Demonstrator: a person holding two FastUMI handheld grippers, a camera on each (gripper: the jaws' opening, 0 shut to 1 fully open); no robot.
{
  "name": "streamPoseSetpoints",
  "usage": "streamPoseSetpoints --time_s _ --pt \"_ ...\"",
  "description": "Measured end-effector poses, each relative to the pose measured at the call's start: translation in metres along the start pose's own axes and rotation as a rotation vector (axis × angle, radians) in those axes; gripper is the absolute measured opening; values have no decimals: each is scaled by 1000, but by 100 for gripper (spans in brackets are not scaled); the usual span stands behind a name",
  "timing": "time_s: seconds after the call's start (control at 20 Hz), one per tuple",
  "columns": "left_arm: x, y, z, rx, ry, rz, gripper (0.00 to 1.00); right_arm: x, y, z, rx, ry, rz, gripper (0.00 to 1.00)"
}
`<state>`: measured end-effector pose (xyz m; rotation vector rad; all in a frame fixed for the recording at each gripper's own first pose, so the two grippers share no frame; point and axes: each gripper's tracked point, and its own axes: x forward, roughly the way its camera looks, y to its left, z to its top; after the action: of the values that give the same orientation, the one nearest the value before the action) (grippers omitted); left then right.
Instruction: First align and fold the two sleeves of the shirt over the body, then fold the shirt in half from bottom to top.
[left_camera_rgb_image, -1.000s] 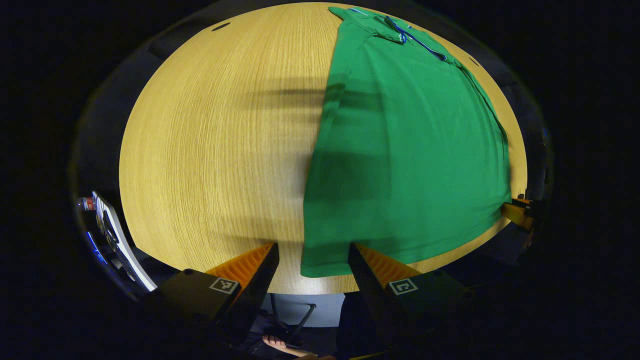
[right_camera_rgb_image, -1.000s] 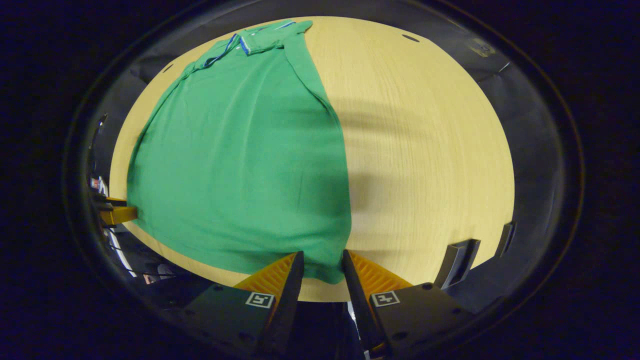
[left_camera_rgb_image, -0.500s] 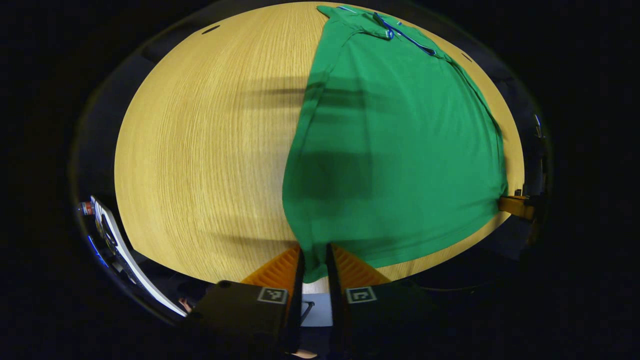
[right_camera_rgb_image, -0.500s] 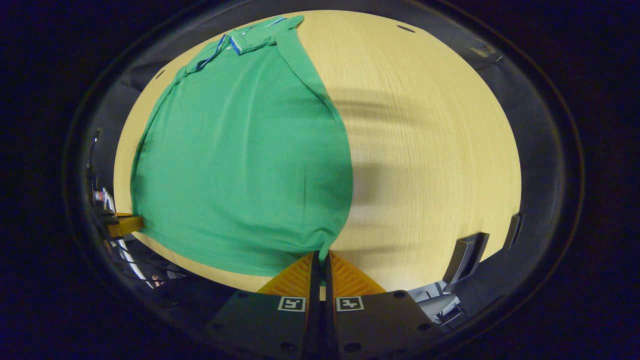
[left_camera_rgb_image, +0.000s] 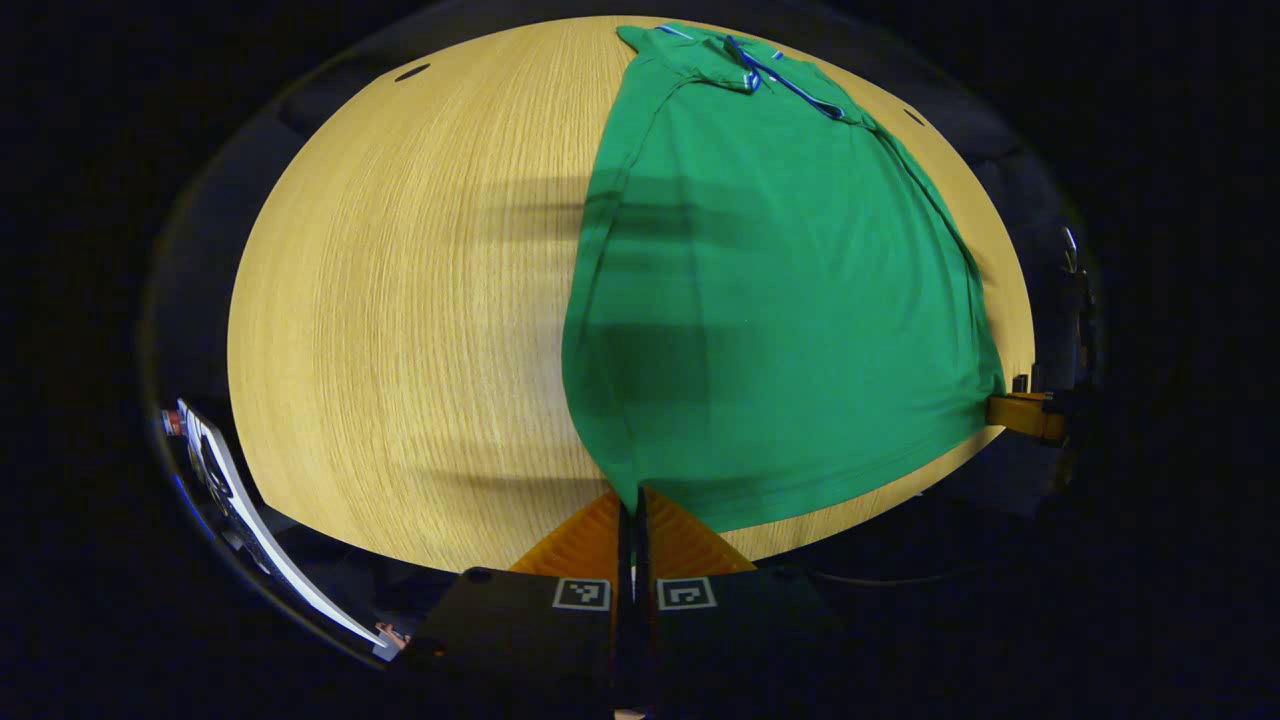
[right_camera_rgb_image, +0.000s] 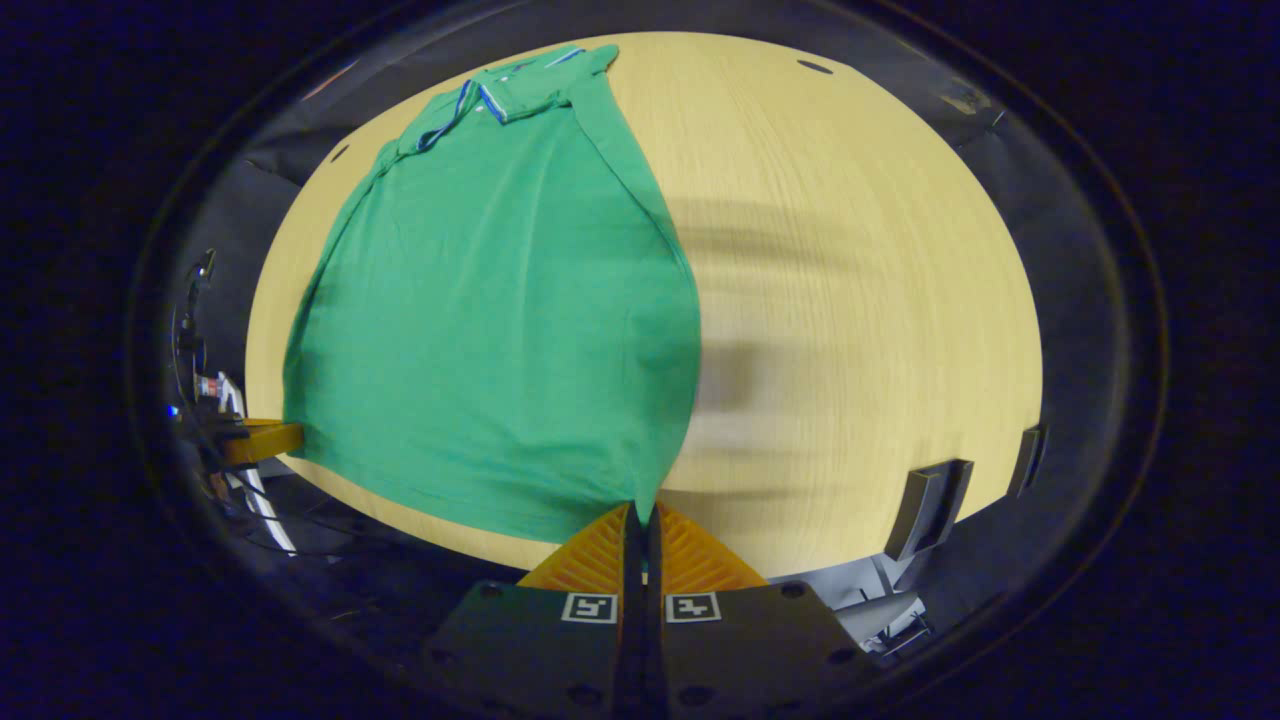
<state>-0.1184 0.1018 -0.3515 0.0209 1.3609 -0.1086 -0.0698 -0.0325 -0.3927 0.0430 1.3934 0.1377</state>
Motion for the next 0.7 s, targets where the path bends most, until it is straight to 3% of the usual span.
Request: streamPoseSetpoints --time_s 0.4,0.7 --pt "-94 -12 74 17 -187 -9 3 -68 18 51 -31 -114 72 3" --pt "-162 -36 149 87 -315 -6 3 -118 19 125 -91 -230 49 4"
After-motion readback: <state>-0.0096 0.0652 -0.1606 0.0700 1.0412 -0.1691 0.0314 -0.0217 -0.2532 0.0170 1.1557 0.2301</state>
